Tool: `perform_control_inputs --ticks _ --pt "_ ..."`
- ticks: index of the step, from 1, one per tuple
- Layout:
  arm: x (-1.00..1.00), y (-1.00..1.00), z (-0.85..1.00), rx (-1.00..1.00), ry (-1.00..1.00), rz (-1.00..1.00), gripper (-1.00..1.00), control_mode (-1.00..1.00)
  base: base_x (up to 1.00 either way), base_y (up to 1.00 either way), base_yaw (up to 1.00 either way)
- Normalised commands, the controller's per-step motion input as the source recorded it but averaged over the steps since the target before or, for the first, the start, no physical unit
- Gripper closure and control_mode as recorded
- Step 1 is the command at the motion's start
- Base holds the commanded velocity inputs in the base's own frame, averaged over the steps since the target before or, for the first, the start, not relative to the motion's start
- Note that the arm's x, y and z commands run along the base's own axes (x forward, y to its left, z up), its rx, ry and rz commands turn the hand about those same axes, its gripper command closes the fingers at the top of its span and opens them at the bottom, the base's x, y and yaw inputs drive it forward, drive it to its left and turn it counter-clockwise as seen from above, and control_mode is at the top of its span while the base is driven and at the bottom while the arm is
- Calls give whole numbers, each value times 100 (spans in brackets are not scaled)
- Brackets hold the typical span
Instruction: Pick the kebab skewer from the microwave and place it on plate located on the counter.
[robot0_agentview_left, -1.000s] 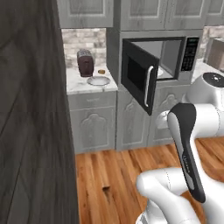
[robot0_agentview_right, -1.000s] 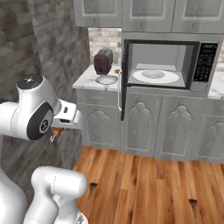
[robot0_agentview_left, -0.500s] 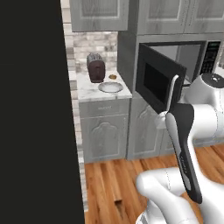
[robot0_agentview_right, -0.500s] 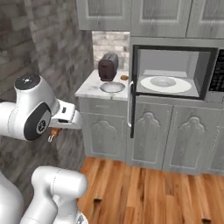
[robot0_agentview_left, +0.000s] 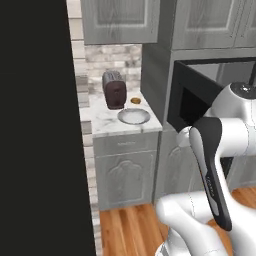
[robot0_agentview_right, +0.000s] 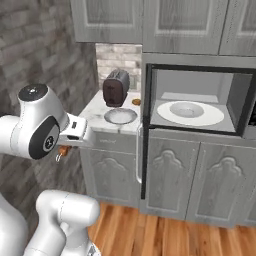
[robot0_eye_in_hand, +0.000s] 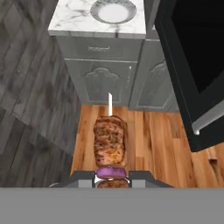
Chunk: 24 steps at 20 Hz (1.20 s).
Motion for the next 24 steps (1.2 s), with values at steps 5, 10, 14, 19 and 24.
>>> perform_control_inputs --ticks 5,10,14,19,24 --pt "0 0 0 0 0 0 100 100 67 0 0" --pt "0 0 0 0 0 0 100 100 67 0 0" --pt "0 0 0 0 0 0 100 100 61 3 0" --pt "0 0 0 0 0 0 100 100 59 8 0" --pt "0 0 0 0 0 0 100 100 53 13 0"
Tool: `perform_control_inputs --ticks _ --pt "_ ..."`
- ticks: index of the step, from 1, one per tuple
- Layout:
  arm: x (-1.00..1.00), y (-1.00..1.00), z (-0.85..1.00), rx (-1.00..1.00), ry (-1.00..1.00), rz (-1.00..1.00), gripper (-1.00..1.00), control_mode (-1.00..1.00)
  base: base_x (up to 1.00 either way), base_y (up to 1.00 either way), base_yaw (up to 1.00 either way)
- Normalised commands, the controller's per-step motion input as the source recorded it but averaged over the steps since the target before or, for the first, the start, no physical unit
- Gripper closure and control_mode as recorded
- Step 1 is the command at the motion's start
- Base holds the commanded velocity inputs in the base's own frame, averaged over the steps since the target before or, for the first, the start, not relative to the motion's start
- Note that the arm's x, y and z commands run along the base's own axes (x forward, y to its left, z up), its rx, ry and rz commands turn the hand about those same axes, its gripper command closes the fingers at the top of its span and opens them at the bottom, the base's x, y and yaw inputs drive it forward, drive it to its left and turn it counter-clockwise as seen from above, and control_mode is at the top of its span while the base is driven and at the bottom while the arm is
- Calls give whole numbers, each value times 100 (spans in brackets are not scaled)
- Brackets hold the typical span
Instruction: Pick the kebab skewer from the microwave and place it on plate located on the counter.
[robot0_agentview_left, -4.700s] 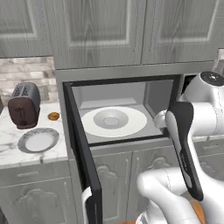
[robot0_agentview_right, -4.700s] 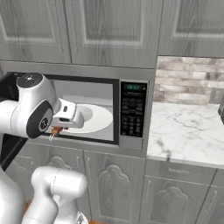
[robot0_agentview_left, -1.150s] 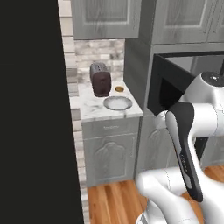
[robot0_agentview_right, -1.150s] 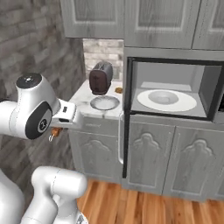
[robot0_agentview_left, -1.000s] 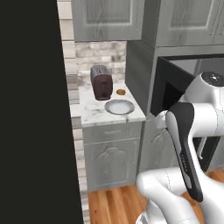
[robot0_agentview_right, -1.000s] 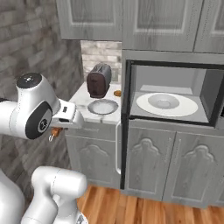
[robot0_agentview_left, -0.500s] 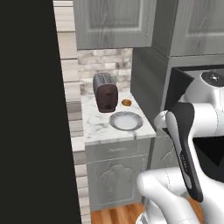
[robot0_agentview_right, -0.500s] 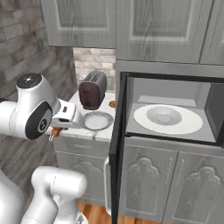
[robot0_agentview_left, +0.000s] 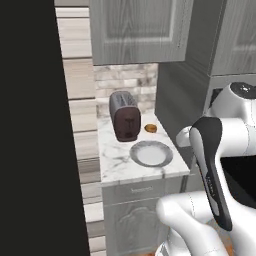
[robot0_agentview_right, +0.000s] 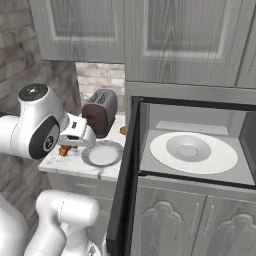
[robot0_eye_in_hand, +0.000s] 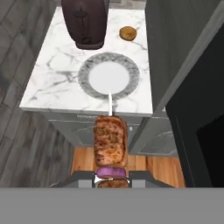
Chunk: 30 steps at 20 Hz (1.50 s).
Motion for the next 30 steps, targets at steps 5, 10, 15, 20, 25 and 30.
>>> perform_control_inputs --ticks 5,10,15,20,25,30 --pt "11 3 -5 0 1 0 100 -100 41 9 0" --pt "78 15 -37 -2 7 0 100 -100 0 0 0" --pt "94 8 -57 0 9 0 100 -100 0 0 0" --pt "85 11 -63 0 14 0 100 -100 0 0 0" --pt "65 4 -73 0 14 0 100 -100 0 0 0" --pt "64 0 -69 0 13 0 100 -100 0 0 0"
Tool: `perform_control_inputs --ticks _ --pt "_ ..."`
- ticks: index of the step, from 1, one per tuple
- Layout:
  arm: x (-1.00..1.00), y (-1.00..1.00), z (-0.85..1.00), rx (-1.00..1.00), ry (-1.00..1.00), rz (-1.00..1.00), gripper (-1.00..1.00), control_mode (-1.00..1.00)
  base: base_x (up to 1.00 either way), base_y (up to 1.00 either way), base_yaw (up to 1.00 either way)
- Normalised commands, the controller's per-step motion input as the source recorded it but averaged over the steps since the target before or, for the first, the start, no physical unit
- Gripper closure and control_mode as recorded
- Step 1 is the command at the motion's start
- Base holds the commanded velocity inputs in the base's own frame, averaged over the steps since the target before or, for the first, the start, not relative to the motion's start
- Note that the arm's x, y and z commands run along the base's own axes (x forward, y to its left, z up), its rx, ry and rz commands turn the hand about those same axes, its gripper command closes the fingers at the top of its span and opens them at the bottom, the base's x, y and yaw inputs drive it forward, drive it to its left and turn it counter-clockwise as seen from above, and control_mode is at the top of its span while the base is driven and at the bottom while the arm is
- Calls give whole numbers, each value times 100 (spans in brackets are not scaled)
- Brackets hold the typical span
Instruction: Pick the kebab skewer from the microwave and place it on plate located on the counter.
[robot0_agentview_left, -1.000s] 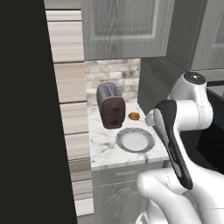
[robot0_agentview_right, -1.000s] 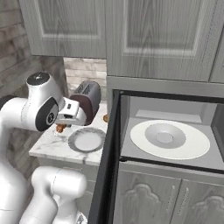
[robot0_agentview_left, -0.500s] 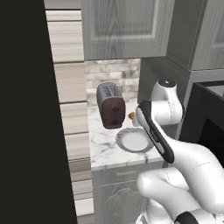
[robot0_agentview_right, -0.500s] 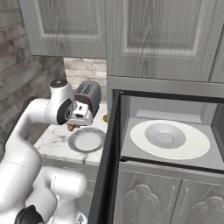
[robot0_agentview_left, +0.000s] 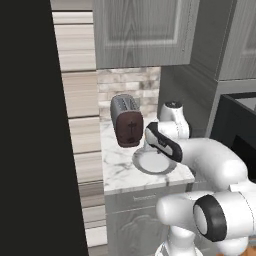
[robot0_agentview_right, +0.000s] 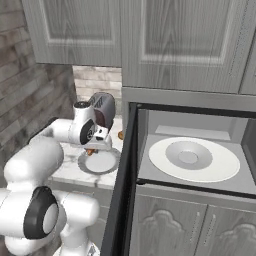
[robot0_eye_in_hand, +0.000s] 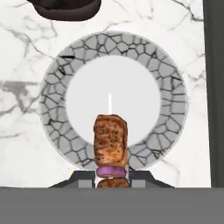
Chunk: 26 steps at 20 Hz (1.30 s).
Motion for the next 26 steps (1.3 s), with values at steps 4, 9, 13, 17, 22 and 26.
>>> perform_control_inputs --ticks 4,9,13,17,22,26 --pt "65 0 -64 0 14 0 100 -100 0 0 0" --pt "49 2 -58 0 11 0 100 -100 0 0 0" --pt "14 0 -49 0 6 0 100 -100 0 0 0" --pt "1 0 -36 0 3 0 100 -100 0 0 0" --pt "1 0 -23 0 0 0 100 -100 0 0 0" --pt "0 0 -1 0 0 0 -100 -100 0 0 0"
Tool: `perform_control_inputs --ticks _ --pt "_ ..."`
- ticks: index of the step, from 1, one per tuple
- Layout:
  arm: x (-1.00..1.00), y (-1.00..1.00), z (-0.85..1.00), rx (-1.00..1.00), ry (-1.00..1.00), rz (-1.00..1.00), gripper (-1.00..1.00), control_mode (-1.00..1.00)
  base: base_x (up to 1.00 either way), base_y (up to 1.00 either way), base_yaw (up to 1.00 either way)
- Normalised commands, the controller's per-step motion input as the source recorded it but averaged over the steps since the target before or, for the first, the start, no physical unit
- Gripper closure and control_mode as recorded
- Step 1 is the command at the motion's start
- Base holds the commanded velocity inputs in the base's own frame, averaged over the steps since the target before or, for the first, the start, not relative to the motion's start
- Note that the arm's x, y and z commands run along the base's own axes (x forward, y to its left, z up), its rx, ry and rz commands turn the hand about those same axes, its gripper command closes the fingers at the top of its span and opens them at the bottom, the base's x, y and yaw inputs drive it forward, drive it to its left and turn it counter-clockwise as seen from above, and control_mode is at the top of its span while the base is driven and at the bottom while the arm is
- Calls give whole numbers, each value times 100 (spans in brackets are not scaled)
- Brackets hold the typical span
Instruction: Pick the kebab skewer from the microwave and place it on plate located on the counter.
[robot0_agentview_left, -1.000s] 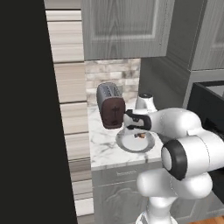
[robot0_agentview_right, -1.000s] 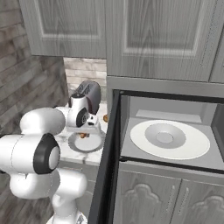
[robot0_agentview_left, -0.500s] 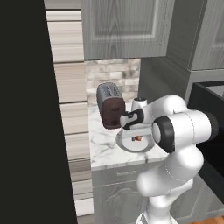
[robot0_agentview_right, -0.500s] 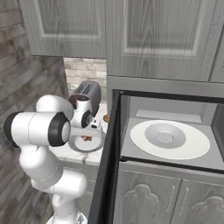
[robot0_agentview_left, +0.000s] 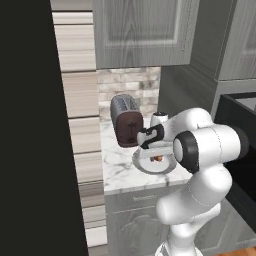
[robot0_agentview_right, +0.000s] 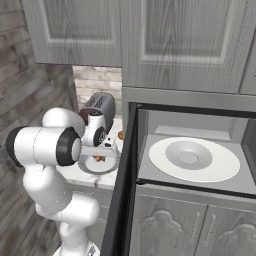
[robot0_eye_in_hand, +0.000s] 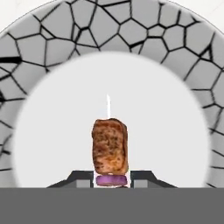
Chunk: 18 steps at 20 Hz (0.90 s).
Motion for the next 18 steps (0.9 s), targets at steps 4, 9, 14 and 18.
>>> perform_control_inputs --ticks 4,9,14,18 --pt "0 0 0 0 0 0 -100 -100 0 0 0" --pt "-7 0 6 0 -6 0 -100 -100 0 0 0" --pt "-49 0 50 0 -18 -2 -100 -100 0 0 0" --pt "-79 3 65 0 -20 -3 -100 -100 0 0 0"
